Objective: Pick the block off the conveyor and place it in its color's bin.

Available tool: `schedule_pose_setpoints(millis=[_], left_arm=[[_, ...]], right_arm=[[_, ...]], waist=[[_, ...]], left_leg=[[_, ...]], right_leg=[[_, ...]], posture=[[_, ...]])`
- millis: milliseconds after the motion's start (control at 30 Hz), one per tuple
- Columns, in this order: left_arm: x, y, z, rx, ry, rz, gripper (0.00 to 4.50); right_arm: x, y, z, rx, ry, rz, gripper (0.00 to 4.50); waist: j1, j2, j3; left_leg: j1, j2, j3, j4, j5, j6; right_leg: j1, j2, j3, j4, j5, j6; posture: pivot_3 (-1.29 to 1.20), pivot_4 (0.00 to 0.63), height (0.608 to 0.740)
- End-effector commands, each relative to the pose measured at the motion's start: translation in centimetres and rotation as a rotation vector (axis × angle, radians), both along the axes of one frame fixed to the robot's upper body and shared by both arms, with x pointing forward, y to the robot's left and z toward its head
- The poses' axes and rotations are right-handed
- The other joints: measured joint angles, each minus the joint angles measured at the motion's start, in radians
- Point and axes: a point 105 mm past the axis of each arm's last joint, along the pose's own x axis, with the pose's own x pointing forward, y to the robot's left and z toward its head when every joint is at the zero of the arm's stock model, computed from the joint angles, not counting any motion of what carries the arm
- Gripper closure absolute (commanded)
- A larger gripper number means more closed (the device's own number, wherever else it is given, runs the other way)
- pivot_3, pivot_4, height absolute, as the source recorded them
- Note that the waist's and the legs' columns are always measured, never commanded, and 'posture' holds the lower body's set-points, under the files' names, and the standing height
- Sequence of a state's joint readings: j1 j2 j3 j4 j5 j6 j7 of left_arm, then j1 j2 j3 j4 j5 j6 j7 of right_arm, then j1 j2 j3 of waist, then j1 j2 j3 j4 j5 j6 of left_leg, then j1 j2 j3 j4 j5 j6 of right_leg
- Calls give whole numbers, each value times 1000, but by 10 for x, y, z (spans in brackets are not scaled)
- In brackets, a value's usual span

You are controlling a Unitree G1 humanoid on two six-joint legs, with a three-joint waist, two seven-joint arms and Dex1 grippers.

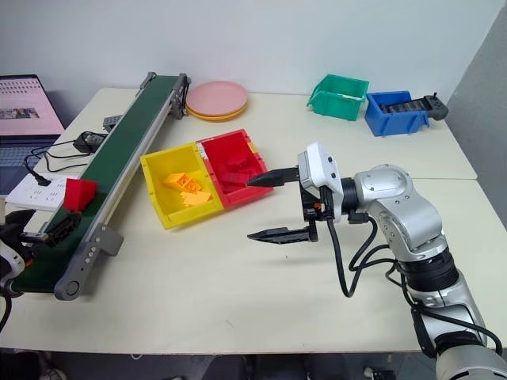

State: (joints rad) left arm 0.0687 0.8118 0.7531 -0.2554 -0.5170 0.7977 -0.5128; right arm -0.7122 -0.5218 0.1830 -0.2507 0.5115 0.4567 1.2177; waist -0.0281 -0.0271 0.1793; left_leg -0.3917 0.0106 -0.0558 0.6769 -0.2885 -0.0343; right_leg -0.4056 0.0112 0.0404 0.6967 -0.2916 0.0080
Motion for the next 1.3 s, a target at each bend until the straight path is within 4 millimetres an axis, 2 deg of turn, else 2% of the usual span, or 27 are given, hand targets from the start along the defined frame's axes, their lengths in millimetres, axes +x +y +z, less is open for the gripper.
schedule_pose_setpoints(millis=[33, 100, 200, 400, 600, 767, 900, 1100, 1167, 1300], left_arm=[[0, 12, 8, 40, -5, 46, 31], [0, 15, 5, 42, 10, 59, 31], [1, 18, 0, 36, 26, 71, 528], [3, 5, -7, 18, 50, 20, 1791], [-3, -3, -4, 18, 26, 38, 2950], [-9, -10, 3, 59, 0, 73, 2978], [7, -38, 31, 71, -89, -19, 2978], [44, -102, 61, 66, -164, -291, 2978], [59, -116, 66, 59, -180, -344, 2978], [99, -159, 65, 50, -186, -479, 2978]], right_arm=[[-8, 0, 5, 8, -31, 17, 0], [-8, 0, 5, 8, -30, 15, 0], [-9, -1, 5, 7, -28, 14, 0], [-10, -1, 6, 3, -29, 12, 0], [-11, -3, 7, 0, -32, 6, 0], [-9, -4, 8, -2, -29, 0, 0], [-7, -5, 9, -9, -35, -7, 0], [0, -17, 14, -19, -62, -105, 0], [6, -23, 16, -19, -68, -166, 0], [15, -40, 15, -34, -90, -304, 0]], waist=[[0, 0, 0], [0, 0, 0], [0, 0, 0], [0, 0, 0], [0, 0, 0], [0, 0, 0], [5, 0, 0], [10, -1, 0], [11, 0, 0], [14, 0, 0]], left_leg=[[0, 0, 0, 0, 0, 0], [0, 0, 0, 0, 0, 0], [0, 0, 0, 0, 0, 0], [0, 0, 0, 0, 0, 0], [0, 0, 0, 0, 0, 0], [0, 0, 0, 0, 0, 0], [0, 0, 0, 0, 0, 0], [-1, -1, -1, 1, 0, 0], [-2, -2, -1, 1, 0, 0], [-2, -2, 0, 1, 0, 0]], right_leg=[[0, 0, 0, 0, 0, 0], [0, 0, 0, 0, 0, 0], [0, 0, 0, 0, 0, 0], [0, -1, 0, 0, 0, 0], [0, -1, 0, 0, 0, 0], [0, -1, 0, 0, 0, 0], [0, -1, -1, 0, 0, 0], [0, -1, -2, 0, 0, 0], [0, -1, -2, 0, 0, 0], [0, -1, -1, 0, 0, 0]], posture=[[0, 150, 740], [0, 150, 740], [0, 150, 740], [0, 150, 740], [0, 150, 740], [0, 150, 740], [0, 150, 740], [0, 150, 740], [0, 150, 740], [0, 150, 740]])
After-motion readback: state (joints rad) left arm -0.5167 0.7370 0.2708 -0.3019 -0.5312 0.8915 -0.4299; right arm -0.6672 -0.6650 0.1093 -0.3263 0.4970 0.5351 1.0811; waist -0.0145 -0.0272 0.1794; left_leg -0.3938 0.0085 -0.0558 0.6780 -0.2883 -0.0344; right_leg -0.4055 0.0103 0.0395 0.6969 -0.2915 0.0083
